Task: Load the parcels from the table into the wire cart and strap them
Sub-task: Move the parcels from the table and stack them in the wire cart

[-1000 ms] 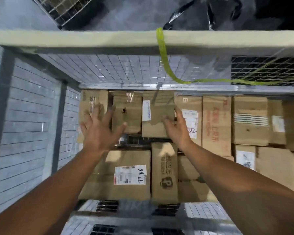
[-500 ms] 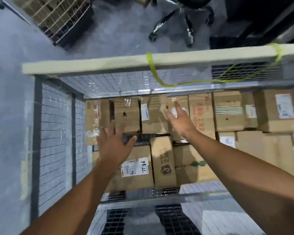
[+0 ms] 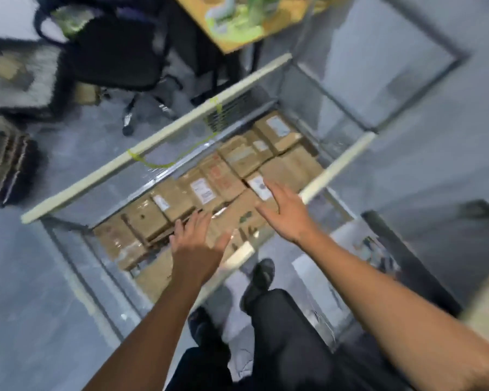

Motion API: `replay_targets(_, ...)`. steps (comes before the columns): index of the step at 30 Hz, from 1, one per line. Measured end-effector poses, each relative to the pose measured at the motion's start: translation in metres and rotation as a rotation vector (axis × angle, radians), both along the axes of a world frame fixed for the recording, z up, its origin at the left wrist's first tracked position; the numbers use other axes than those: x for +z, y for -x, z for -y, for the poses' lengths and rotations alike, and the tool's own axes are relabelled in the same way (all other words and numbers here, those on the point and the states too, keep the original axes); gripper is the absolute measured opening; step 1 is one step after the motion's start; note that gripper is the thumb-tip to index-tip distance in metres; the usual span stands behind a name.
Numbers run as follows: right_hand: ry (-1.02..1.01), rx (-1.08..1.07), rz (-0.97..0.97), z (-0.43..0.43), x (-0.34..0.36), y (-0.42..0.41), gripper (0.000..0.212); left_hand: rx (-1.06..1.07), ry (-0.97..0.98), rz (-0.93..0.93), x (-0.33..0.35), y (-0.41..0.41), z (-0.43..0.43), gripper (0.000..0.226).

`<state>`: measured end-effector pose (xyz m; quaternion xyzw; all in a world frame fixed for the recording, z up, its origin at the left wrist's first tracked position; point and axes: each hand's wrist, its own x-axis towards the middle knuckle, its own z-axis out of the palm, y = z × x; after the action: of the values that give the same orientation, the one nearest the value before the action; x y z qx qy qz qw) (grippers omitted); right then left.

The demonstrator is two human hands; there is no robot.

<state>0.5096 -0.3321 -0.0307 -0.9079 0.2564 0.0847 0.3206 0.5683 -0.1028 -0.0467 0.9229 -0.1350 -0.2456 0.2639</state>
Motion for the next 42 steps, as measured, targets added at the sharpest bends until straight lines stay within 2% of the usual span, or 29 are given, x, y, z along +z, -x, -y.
replay_targets(3,-0.008,-0.241,0.046,0.020,0.031,0.101,0.073,-0.201,0.024,-0.028,0.027,0.034,0.041,0.080)
replay_targets(7,0.009,-0.571,0.081,0.059,0.051,0.224,0.075,-0.468,0.049,0.023,0.057,0.081,0.123,0.087)
replay_targets(11,0.051,-0.871,0.145,0.100,0.064,0.335,0.073,-0.761,0.065,0.093,0.074,0.155,0.219,0.083)
replay_targets(15,0.101,-1.104,0.170,0.126,0.077,0.435,0.072,-1.041,0.086,0.122,0.087,0.251,0.309,0.077)
replay_targets(22,0.156,-1.690,0.262,0.109,0.091,0.601,0.069,-1.556,0.173,0.103,0.098,0.445,0.411,0.080)
replay_targets(26,0.249,-2.010,0.266,0.086,0.092,0.670,0.065,-1.795,0.134,-0.034,0.080,0.556,0.444,0.078)
replay_targets(30,0.425,-2.271,0.243,0.061,0.105,0.716,0.063,-1.746,0.142,-0.425,0.074,0.672,0.455,0.084)
replay_targets(34,0.503,-2.437,0.192,0.039,0.107,0.758,0.069,-1.571,0.065,-0.684,0.080,0.782,0.436,0.111)
replay_targets(37,0.496,-2.509,0.255,0.026,0.102,0.778,0.065,-1.385,-0.058,-0.754,0.080,0.840,0.420,0.133)
replay_targets(40,0.385,-2.454,0.181,0.022,0.094,0.810,0.060,-1.241,-0.200,-0.739,0.063,0.869,0.419,0.149)
replay_targets(42,0.317,-2.392,0.124,0.021,0.094,0.839,0.063,-1.161,-0.218,-0.809,0.051,0.877,0.417,0.151)
